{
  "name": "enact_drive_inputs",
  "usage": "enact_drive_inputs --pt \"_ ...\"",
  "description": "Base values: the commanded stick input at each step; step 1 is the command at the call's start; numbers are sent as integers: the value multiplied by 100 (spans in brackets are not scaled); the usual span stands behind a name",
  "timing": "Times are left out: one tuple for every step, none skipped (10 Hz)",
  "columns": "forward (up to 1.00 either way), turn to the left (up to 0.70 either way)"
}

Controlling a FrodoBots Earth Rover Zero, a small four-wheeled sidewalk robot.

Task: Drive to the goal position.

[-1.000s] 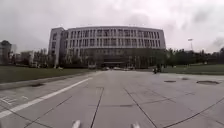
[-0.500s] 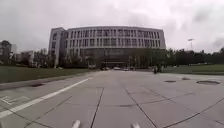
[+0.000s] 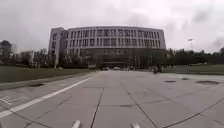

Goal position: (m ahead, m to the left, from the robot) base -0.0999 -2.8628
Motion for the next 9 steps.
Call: enact_drive_inputs --pt "9 0" --pt "9 0" --pt "9 0" --pt "9 0" --pt "9 0" --pt "9 0" --pt "9 0" --pt "9 0" --pt "9 0"
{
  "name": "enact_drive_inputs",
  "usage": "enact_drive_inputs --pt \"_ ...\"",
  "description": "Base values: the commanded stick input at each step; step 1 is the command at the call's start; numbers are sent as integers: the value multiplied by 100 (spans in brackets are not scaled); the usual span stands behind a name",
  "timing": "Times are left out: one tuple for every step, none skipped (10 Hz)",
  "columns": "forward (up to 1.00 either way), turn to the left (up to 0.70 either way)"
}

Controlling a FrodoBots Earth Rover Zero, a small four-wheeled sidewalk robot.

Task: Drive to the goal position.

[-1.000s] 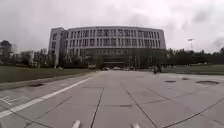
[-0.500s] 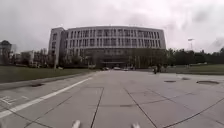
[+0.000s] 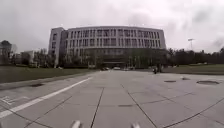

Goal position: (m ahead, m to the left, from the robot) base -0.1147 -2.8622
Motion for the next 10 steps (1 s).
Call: enact_drive_inputs --pt "9 0" --pt "9 0" --pt "9 0" --pt "9 0" --pt "9 0" --pt "9 0" --pt "9 0" --pt "9 0" --pt "9 0" --pt "9 0"
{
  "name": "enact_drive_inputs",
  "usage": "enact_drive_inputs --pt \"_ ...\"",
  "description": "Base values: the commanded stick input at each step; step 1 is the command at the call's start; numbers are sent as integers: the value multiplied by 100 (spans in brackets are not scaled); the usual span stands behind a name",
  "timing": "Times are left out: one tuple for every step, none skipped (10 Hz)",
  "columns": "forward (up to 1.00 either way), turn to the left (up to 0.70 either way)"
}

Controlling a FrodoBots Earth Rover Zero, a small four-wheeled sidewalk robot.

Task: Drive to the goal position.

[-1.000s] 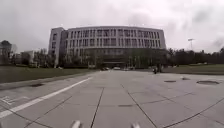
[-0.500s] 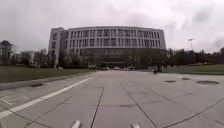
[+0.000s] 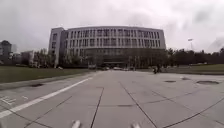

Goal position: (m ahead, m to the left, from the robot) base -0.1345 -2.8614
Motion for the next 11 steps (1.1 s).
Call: enact_drive_inputs --pt "9 0" --pt "9 0" --pt "9 0" --pt "9 0" --pt "9 0" --pt "9 0" --pt "9 0" --pt "9 0" --pt "9 0" --pt "9 0" --pt "9 0"
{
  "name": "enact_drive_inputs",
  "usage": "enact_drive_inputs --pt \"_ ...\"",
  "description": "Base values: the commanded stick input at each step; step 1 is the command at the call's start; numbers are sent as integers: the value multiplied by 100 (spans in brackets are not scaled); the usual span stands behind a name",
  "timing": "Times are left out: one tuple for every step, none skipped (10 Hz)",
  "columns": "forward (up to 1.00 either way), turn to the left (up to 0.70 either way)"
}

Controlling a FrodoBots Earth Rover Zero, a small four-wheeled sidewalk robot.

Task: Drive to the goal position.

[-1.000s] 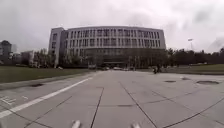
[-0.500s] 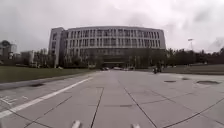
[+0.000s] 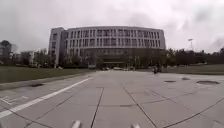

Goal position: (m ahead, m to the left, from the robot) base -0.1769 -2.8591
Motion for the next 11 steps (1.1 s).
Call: enact_drive_inputs --pt "9 0" --pt "9 0" --pt "9 0" --pt "9 0" --pt "9 0" --pt "9 0" --pt "9 0" --pt "9 0" --pt "9 0" --pt "9 0" --pt "9 0"
